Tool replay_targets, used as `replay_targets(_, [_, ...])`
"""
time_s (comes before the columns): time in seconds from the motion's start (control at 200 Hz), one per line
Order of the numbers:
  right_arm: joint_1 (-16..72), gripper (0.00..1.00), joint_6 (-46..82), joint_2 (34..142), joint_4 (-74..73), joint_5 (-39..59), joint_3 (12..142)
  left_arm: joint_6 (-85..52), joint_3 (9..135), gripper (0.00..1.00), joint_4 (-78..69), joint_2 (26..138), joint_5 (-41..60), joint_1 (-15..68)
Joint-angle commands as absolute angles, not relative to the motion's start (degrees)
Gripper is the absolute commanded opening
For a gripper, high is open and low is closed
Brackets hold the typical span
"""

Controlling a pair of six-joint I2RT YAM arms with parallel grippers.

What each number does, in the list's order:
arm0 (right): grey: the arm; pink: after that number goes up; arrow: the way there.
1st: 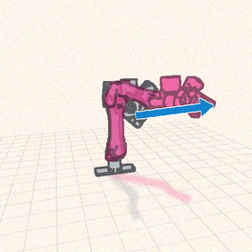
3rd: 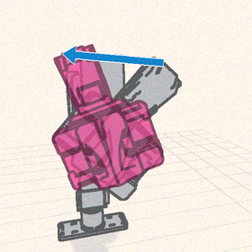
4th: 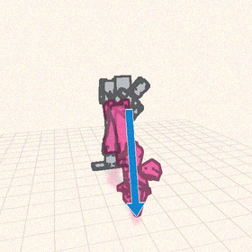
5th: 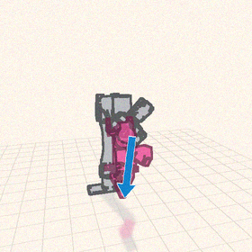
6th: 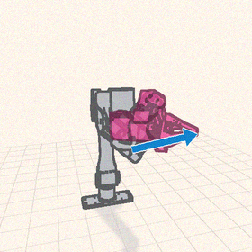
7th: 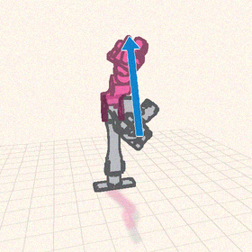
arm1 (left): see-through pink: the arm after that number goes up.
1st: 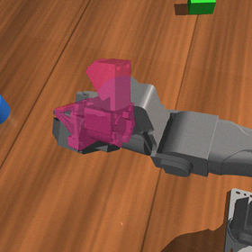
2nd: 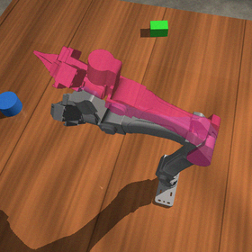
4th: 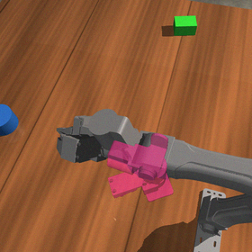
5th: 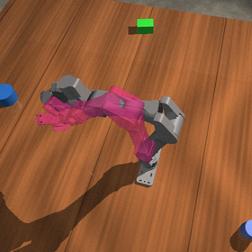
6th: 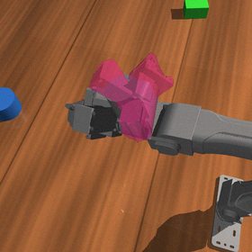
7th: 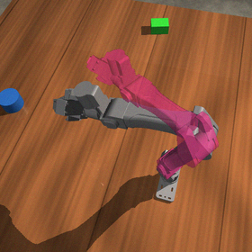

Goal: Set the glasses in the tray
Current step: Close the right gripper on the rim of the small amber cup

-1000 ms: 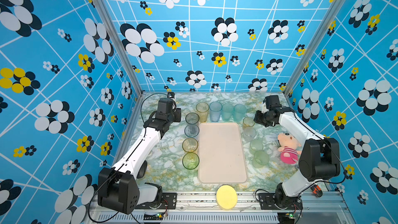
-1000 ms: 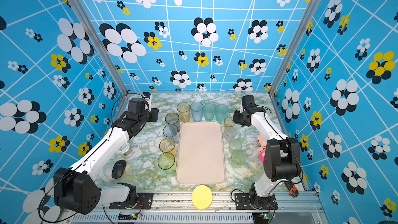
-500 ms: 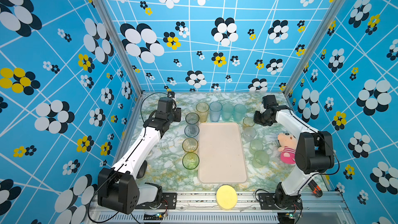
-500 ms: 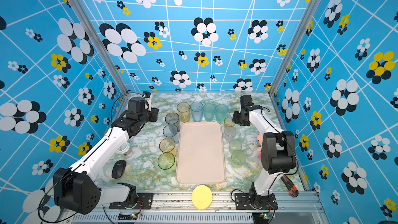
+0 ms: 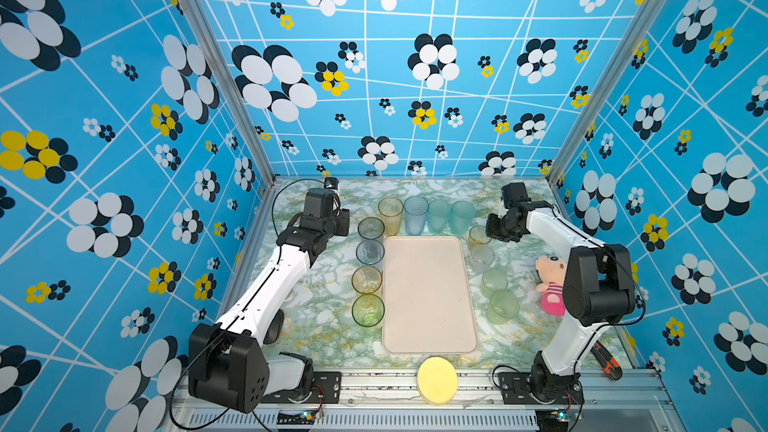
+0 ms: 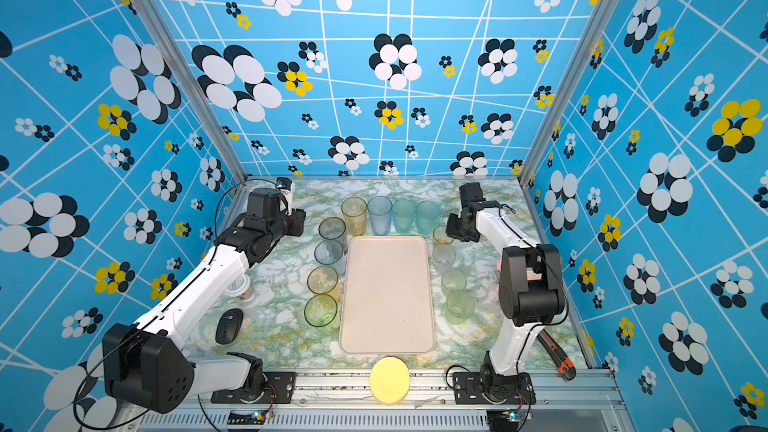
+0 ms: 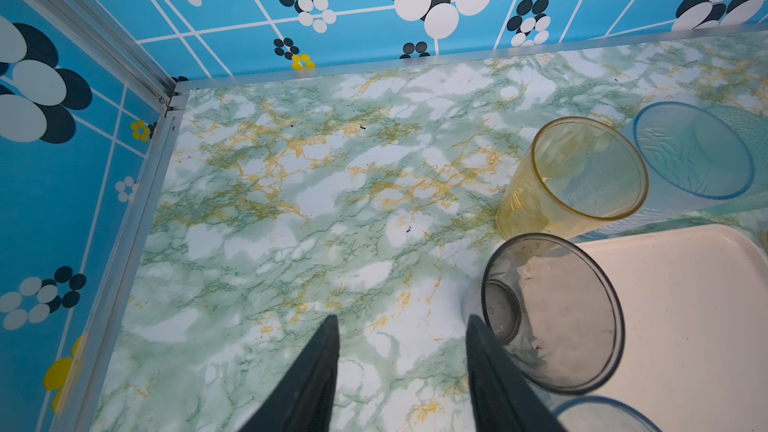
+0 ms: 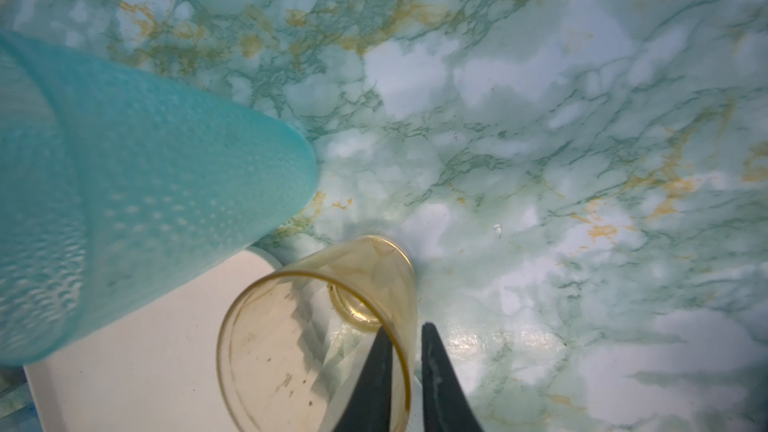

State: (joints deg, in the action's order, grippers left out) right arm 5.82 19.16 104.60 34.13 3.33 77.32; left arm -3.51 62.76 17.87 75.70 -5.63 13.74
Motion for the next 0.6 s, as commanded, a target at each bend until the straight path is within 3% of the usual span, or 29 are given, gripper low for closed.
replay_targets(0.0, [6.2, 0.16, 19.6, 105.7, 35.9, 2.6, 79.1, -2.7, 63.7, 0.5, 18.5, 75.8, -6.2, 13.3])
replay_targets(0.595, [9.5, 0.0, 18.8, 99.0, 36.0, -4.4, 76.8, -2.5, 62.7, 0.47, 18.3, 76.5, -5.6, 13.0])
